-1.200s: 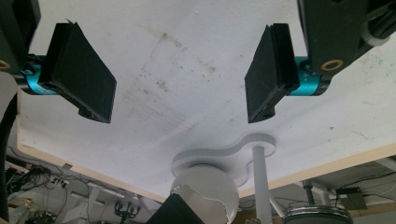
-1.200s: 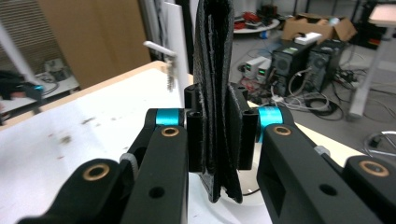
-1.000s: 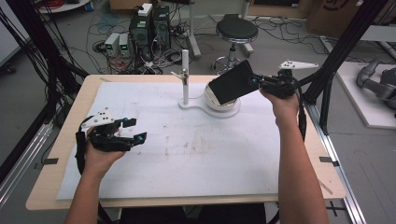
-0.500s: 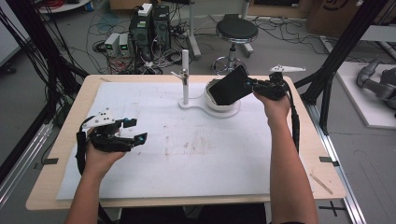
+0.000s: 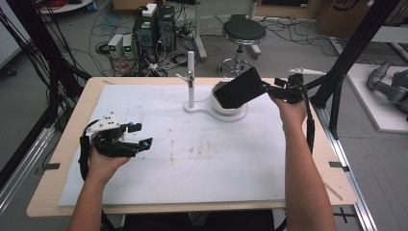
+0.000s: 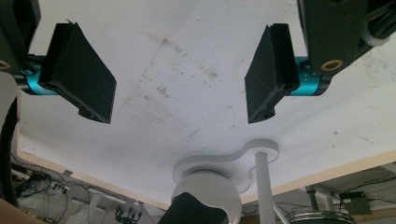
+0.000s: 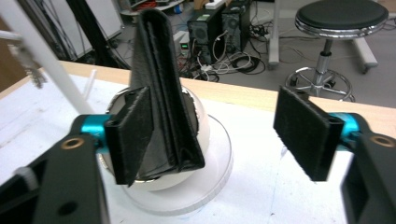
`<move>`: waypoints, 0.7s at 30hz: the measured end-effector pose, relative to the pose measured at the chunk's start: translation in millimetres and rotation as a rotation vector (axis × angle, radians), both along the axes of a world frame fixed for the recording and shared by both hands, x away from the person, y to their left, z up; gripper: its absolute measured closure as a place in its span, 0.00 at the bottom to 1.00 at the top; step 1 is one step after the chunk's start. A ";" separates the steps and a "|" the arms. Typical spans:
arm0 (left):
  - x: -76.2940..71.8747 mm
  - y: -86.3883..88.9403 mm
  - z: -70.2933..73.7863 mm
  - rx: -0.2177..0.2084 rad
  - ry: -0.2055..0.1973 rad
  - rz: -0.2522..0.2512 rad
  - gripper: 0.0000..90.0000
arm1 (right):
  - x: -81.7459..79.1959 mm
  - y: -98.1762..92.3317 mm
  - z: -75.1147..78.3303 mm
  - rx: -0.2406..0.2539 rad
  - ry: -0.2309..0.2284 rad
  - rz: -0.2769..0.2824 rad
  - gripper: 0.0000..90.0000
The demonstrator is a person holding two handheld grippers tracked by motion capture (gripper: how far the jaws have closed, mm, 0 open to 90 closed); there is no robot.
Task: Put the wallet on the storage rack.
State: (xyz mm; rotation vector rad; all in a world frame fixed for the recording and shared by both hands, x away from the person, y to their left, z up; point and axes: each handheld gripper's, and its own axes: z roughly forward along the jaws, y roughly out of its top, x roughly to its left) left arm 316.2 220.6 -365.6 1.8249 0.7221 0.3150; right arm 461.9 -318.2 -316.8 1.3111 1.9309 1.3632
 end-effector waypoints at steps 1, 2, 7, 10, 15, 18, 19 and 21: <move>0.3 0.3 -0.1 -0.001 0.004 0.002 0.28 | -3.4 -0.5 2.5 0.003 -0.005 0.015 0.26; 0.6 0.2 -0.4 -0.007 0.008 0.001 0.28 | -7.5 -0.9 5.1 0.002 -0.004 0.026 0.24; 0.0 0.6 -0.1 -0.002 0.012 -0.002 0.28 | -33.9 2.2 20.7 -0.045 -0.020 0.094 0.23; 0.5 1.2 -0.2 -0.005 0.011 0.004 0.28 | -60.1 3.5 23.3 -0.030 -0.133 0.154 0.23; 2.4 0.9 -1.5 -0.003 0.014 0.001 0.28 | -92.8 1.8 15.7 -0.009 -0.164 0.237 0.23; 2.7 -0.4 -2.0 0.005 0.015 -0.002 0.27 | -107.4 0.4 3.6 0.010 -0.175 0.269 0.23; 2.6 -1.0 -2.2 0.007 0.018 -0.001 0.27 | -111.5 -0.1 -1.5 0.013 -0.180 0.276 0.23; 2.9 -1.5 -2.5 0.005 0.017 -0.003 0.27 | -118.7 -0.1 -12.5 0.024 -0.173 0.292 0.23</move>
